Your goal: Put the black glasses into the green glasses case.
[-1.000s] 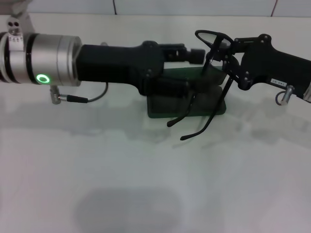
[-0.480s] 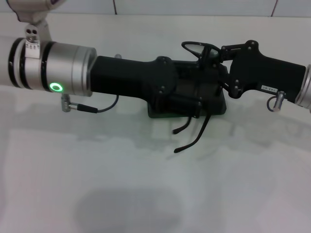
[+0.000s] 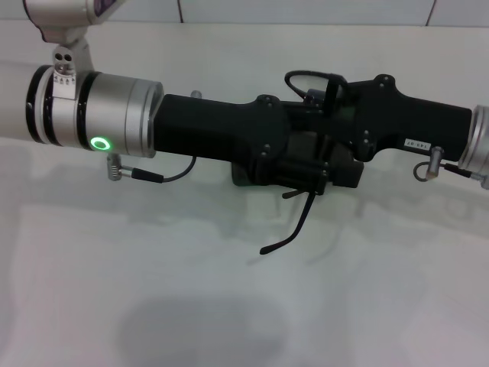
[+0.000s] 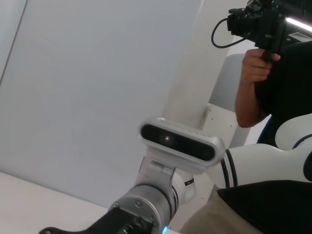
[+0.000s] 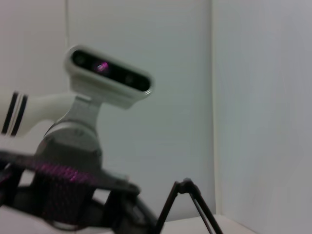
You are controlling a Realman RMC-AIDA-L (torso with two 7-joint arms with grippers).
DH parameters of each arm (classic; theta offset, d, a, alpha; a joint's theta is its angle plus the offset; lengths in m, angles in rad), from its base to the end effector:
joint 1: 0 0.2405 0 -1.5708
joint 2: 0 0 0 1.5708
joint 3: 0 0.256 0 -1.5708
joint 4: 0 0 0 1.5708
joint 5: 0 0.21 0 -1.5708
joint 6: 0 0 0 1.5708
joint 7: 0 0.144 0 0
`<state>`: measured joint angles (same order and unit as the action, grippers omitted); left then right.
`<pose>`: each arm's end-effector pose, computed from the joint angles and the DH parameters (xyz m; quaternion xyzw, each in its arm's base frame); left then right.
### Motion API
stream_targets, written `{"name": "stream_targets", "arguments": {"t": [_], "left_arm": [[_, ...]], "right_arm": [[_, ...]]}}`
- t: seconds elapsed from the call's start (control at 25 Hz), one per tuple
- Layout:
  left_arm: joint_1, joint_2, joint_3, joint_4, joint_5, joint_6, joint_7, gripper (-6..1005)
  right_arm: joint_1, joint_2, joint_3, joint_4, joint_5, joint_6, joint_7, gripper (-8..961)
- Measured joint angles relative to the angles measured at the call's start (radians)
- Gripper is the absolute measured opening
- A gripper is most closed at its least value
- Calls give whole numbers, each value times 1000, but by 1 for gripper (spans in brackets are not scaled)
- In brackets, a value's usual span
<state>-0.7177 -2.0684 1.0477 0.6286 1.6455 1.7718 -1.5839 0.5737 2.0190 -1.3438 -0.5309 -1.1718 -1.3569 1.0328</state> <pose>-0.1423 0.3303 -0.0187 0.9286 0.1419 0.3253 0.1086 0.1925 0.3551 -0.0279 -0.9196 0.0602 0.3534 0.1608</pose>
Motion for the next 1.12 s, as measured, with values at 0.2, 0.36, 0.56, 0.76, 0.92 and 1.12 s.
{"name": "stream_targets", "arguments": {"t": [0.2,0.36,0.56,0.76,0.92,1.12], "left_arm": [[3,-3,0,0,-4,6,4,826],[6,-3,0,0,-2,8,6,826],[9,-4,0,0,2,8,8,825],[10,-7,0,0,8,8,17,825],[9,-7,0,0,8,8,21,826],[8,-4,1,0,8,8,21,826]], "right_arm": [[10,-6,4,-3,7,7,106,107],[19,-9,13,-2,5,11,167,107],[23,-11,16,0,0,1,207,107],[24,-15,11,1,-20,-40,239,107],[25,-16,12,3,-44,-48,252,107],[26,-18,16,12,-58,-42,253,107]]}}
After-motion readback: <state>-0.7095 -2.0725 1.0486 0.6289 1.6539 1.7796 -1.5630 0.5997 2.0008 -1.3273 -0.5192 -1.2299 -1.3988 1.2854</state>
